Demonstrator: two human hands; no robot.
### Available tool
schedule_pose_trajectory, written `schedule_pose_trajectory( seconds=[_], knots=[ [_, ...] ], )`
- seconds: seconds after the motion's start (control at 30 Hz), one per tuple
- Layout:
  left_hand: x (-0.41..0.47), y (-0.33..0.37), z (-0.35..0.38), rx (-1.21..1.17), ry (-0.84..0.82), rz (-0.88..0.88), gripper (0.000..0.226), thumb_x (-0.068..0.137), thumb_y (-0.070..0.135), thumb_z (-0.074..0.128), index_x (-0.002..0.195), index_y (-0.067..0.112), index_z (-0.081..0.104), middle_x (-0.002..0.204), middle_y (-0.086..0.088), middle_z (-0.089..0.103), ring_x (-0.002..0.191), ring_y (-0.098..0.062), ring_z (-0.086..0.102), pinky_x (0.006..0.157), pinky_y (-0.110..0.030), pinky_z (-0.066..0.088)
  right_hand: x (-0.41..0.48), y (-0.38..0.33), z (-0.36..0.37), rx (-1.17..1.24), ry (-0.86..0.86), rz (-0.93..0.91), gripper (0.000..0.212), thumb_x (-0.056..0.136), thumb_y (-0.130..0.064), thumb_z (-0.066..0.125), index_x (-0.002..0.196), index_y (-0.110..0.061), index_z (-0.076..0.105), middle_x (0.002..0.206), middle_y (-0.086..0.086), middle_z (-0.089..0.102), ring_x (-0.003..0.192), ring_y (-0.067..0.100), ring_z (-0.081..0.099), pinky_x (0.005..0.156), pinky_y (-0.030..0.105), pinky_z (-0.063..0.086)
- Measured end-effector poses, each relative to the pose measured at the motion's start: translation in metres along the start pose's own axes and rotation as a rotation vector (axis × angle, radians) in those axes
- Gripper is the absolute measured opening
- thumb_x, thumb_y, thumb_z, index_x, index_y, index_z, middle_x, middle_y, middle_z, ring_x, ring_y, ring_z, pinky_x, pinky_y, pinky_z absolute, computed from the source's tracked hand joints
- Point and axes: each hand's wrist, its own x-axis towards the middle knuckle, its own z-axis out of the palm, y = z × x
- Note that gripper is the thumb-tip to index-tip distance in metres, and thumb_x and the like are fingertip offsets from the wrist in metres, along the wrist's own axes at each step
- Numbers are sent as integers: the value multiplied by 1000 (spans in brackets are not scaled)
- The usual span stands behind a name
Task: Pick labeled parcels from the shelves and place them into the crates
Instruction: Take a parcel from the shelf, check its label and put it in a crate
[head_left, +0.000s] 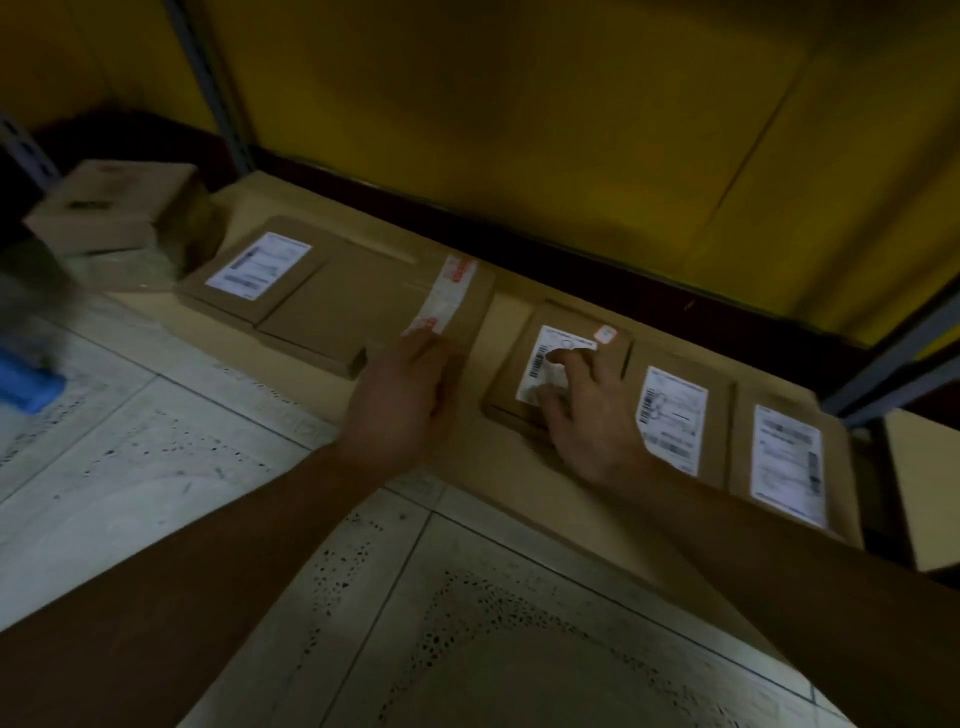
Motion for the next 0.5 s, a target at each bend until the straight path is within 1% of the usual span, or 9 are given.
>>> schedule_pose_trajectory(
  seconds=[0.07,0.17,0.2,0.23,0.27,0.3,0.37,0.43,0.5],
  knots=[
    [-2,-23,-15,15,14,-114,45,86,28,46,123,11,64,111,-2,63,89,-26,59,78,-45,55,8,-18,13,68,-22,-19,40,103,-33,50,140,-20,47,139,7,47,125,26,46,100,35,39],
    [-3,-46,-28,86,48,-258,59,82,41,40,132,15,57,129,-8,54,108,-31,54,87,-49,51,25,-37,25,197,-20,52,43,103,-32,51,145,-25,43,142,6,46,127,23,47,99,33,39],
    [-3,-51,-30,64,37,-310,61,82,41,43,137,16,54,134,-8,52,114,-32,52,91,-52,50,30,-42,28,242,-14,75,45,103,-32,51,146,-25,42,143,6,47,128,23,48,102,34,40],
    [-3,-58,-29,26,23,-337,63,83,40,46,142,18,50,139,-7,50,118,-31,52,94,-53,50,35,-48,31,293,-15,92,47,103,-32,52,148,-25,41,144,6,48,128,24,49,104,39,44],
    [-3,-60,-29,-31,9,-345,65,84,40,49,146,20,46,141,-5,50,121,-29,53,97,-53,51,39,-53,33,341,-30,98,49,103,-33,52,150,-26,39,146,6,48,130,25,49,105,43,46],
    [-2,-60,-28,-95,-6,-341,63,87,38,52,148,22,44,141,-3,52,123,-27,54,98,-52,51,41,-58,35,372,-58,93,50,104,-32,51,152,-26,37,149,6,47,133,25,48,107,43,45],
    [-1,-54,-26,-198,-27,-330,54,93,27,59,145,22,48,135,-2,60,120,-20,57,101,-46,52,42,-66,37,370,-112,59,50,105,-28,51,154,-24,37,150,5,50,136,23,48,107,35,42],
    [-3,-50,-23,-244,-19,-313,47,96,14,60,142,19,53,131,-1,63,115,-13,57,98,-36,52,41,-69,38,338,-136,26,48,104,-21,53,151,-21,42,144,5,57,133,23,53,105,32,44],
    [-6,-46,-23,-289,21,-294,46,96,19,57,142,21,52,135,1,62,118,-9,56,99,-33,51,40,-69,36,345,-134,25,45,103,-18,56,147,-20,48,140,2,61,129,20,56,98,21,46]
  ],
)
